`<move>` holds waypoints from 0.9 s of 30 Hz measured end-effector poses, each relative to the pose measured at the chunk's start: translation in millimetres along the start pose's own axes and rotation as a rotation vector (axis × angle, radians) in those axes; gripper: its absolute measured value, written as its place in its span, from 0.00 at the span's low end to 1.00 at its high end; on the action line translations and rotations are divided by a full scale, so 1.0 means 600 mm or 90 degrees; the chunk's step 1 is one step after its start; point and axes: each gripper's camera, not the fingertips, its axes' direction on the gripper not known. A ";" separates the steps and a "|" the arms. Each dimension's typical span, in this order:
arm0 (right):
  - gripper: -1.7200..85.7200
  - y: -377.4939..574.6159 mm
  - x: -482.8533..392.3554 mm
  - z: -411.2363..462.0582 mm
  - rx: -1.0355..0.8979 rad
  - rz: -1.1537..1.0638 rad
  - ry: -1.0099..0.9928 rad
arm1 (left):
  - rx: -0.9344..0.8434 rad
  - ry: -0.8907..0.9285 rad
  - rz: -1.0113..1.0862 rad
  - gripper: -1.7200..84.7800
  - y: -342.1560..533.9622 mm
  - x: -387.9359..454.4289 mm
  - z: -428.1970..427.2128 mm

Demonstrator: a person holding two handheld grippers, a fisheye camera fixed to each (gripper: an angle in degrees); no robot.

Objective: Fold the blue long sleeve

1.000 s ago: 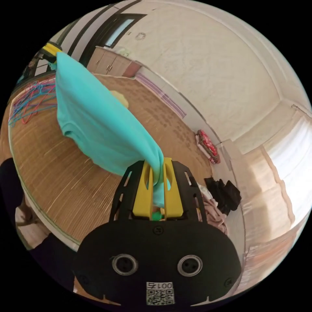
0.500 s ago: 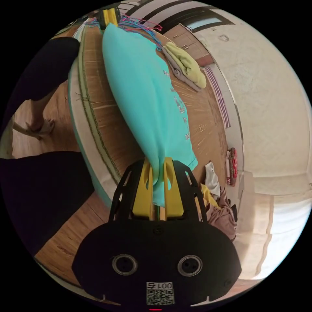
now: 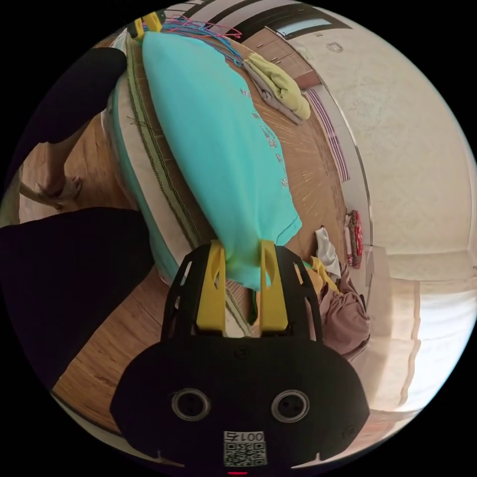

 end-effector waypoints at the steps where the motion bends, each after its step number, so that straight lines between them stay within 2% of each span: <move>1: 0.14 0.002 0.006 -0.002 -0.001 0.010 -0.012 | 0.005 0.038 -0.052 0.11 0.010 -0.022 -0.017; 4: 0.13 0.005 0.013 0.000 -0.016 0.019 -0.016 | 0.077 0.089 -0.159 0.06 0.028 -0.059 -0.078; 7: 0.12 0.010 0.017 0.002 -0.021 0.048 -0.023 | 0.185 0.108 -0.173 0.04 0.001 -0.039 -0.129; 9: 0.12 0.013 0.020 -0.001 -0.018 0.076 -0.026 | 0.199 0.096 -0.148 0.04 -0.042 -0.003 -0.133; 13: 0.11 0.020 0.012 -0.009 -0.020 0.106 -0.003 | 0.144 0.005 -0.136 0.03 -0.165 0.107 -0.086; 18: 0.11 0.032 0.008 -0.021 -0.019 0.131 0.002 | 0.128 0.067 -0.171 0.01 -0.245 0.182 -0.020; 21: 0.11 0.040 0.012 -0.031 -0.011 0.152 -0.007 | 0.004 0.042 -0.151 0.01 -0.254 0.209 0.057; 23: 0.11 0.044 0.021 -0.041 -0.001 0.195 -0.018 | 0.065 0.048 -0.188 0.01 -0.230 0.207 0.055; 27: 0.10 0.055 0.062 -0.081 0.074 0.418 -0.056 | 0.085 0.099 -0.211 0.01 -0.210 0.189 0.057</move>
